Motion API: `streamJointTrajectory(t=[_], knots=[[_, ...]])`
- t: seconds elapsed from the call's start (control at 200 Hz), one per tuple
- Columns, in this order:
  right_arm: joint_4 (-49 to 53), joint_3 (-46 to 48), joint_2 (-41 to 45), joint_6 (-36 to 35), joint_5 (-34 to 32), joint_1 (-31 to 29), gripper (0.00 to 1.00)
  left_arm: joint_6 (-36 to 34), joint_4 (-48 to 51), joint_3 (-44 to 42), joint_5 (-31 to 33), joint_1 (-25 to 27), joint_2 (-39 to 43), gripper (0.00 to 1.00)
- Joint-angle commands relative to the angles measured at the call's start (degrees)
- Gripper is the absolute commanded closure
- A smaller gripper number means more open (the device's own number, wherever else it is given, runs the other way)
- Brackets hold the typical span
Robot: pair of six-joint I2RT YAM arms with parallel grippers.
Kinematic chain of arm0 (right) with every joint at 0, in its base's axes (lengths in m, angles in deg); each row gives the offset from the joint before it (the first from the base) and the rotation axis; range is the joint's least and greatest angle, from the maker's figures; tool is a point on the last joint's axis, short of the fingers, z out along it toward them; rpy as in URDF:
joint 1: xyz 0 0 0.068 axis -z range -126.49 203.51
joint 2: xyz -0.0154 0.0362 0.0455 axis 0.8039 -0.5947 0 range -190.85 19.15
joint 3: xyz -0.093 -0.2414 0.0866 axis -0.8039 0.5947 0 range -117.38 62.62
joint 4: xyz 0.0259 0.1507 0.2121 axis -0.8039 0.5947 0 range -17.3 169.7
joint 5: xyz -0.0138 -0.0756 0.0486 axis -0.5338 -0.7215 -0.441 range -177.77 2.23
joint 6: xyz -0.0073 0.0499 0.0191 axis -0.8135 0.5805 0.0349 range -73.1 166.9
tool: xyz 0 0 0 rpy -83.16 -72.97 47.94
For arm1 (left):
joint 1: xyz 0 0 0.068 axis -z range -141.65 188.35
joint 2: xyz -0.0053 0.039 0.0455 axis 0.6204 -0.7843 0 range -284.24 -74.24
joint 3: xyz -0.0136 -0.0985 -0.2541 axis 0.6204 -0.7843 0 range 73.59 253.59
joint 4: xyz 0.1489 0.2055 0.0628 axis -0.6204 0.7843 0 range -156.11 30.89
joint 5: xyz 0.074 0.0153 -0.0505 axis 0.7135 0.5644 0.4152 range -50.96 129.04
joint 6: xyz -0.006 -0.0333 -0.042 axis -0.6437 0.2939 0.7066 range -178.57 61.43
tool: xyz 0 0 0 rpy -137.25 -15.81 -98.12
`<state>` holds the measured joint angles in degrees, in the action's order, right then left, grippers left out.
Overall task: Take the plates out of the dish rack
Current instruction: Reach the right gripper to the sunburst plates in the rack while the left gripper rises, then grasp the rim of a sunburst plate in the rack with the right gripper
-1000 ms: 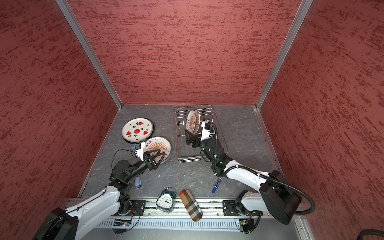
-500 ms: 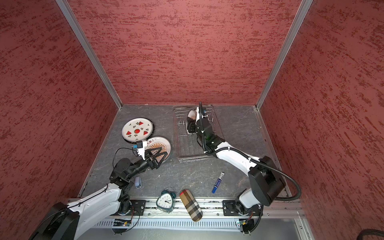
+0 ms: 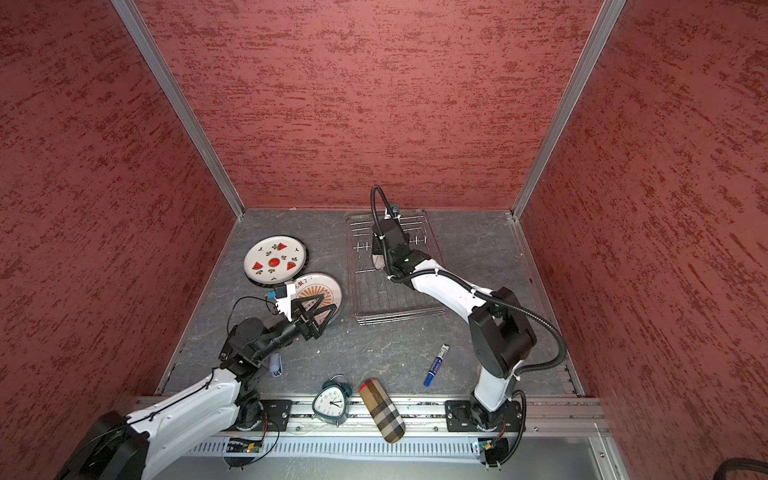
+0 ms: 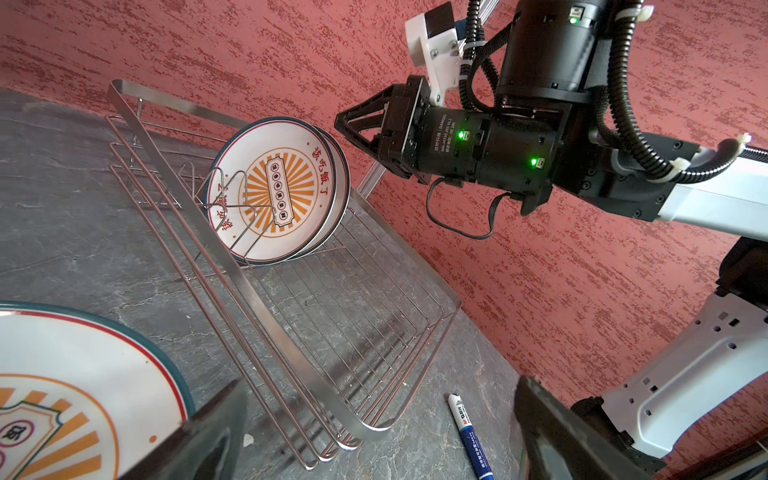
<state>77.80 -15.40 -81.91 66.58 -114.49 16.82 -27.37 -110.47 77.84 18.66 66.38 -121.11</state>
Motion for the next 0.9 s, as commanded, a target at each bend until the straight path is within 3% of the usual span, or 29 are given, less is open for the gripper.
streamJointTrajectory(t=[0.0, 0.616, 0.892], knots=[[4.74, -2.14, -0.98, 0.21, -6.1, 0.3, 0.76, -1.47, 3.18, 1.73, 1.86, 0.36, 1.58, 0.01], [6.68, -7.27, -8.13, -0.52, -5.2, 0.3, 0.86, -2.13, 4.96, 1.61, 2.96, 1.02, 3.68, 0.01], [7.27, -9.01, -11.21, -0.39, -4.95, 0.3, 0.85, -2.36, 4.73, 1.88, 3.24, 1.3, 2.75, 0.01]])
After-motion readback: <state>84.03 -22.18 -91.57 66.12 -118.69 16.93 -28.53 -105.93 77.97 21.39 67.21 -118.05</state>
